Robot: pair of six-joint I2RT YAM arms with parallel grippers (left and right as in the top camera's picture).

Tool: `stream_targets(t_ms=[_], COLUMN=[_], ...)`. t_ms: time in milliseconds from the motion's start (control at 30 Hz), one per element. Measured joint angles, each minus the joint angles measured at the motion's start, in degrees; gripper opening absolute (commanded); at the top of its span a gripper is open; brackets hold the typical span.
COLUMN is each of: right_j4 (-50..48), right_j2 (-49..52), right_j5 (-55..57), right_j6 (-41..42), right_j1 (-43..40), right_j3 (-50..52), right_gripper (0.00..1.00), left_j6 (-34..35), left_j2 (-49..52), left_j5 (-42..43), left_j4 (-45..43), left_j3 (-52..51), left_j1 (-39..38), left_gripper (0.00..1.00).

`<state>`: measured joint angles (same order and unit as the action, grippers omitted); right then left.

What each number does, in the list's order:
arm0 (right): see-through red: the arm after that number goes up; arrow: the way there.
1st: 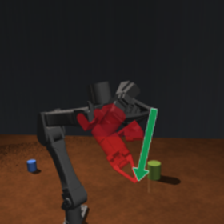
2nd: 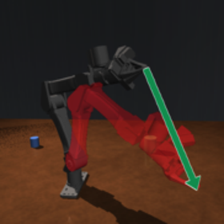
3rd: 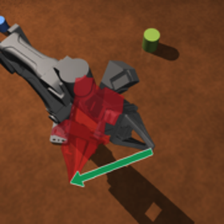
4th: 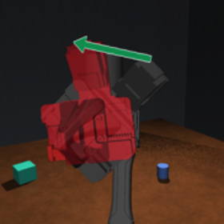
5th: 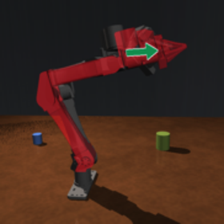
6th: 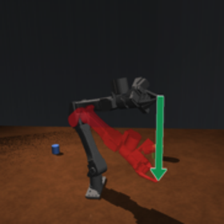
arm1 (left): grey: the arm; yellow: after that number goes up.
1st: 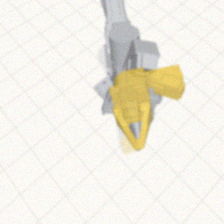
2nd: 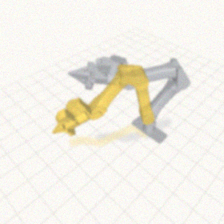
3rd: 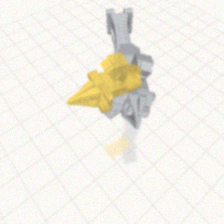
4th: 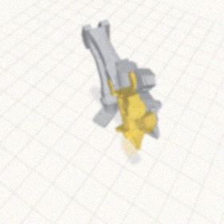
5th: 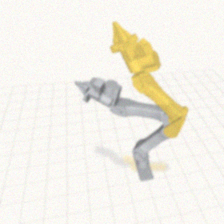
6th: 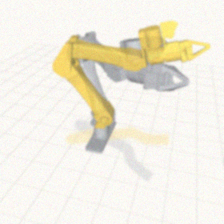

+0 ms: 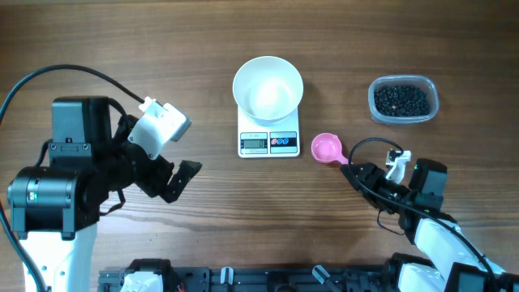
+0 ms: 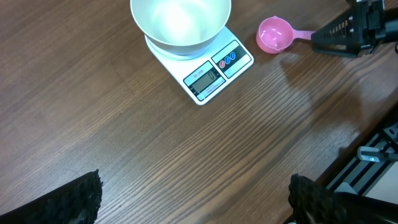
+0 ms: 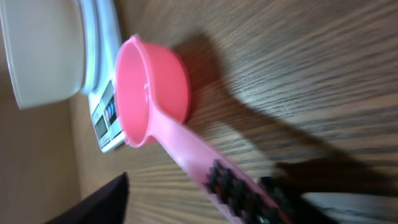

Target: Scoop item into bowl and weigh 150g on scale

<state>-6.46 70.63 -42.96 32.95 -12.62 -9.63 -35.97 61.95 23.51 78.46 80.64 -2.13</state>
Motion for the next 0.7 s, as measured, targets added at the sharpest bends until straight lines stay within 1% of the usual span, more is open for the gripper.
stream_targets(t_ms=[200,367,400,433,467,533,600,700], right_j4=[0.0,-0.1,-0.3,-0.5,-0.8,-1.3,-1.8,0.2], right_j2=[0.1,0.2,0.2,0.2,0.2,0.2,-0.1,-0.1], right_j5=[1.7,2.4,2.4,2.4,2.4,2.1,0.8,-0.3], right_j6=[0.0,-0.1,-0.2,-0.2,-0.2,-0.1,-0.8,-1.3], right_j1=[0.0,0.0,0.0,0.0,0.0,0.0,0.0,-1.5], right_j3=[0.2,0.3,0.3,0.4,0.5,0.5,0.3,-0.2], right_gripper=[0.51,0.5,0.51,0.56,0.64,0.73,0.76,0.77], left_j6=[0.0,0.0,0.0,0.0,0.0,0.0,0.0,0.0], left_j2=[0.0,0.0,0.0,0.0,0.0,0.0,0.0,0.0], left_j5=[0.0,0.0,0.0,0.0,0.0,0.0,0.0,0.0], left_j4=[0.0,0.0,0.0,0.0,0.0,0.0,0.0,0.0], left_j3=[0.0,0.0,0.0,0.0,0.0,0.0,0.0,0.0], left_j1=[0.0,0.0,0.0,0.0,0.0,0.0,0.0,0.0], left_gripper=[1.0,1.0,1.0,1.0,1.0,1.0,1.0,1.0])
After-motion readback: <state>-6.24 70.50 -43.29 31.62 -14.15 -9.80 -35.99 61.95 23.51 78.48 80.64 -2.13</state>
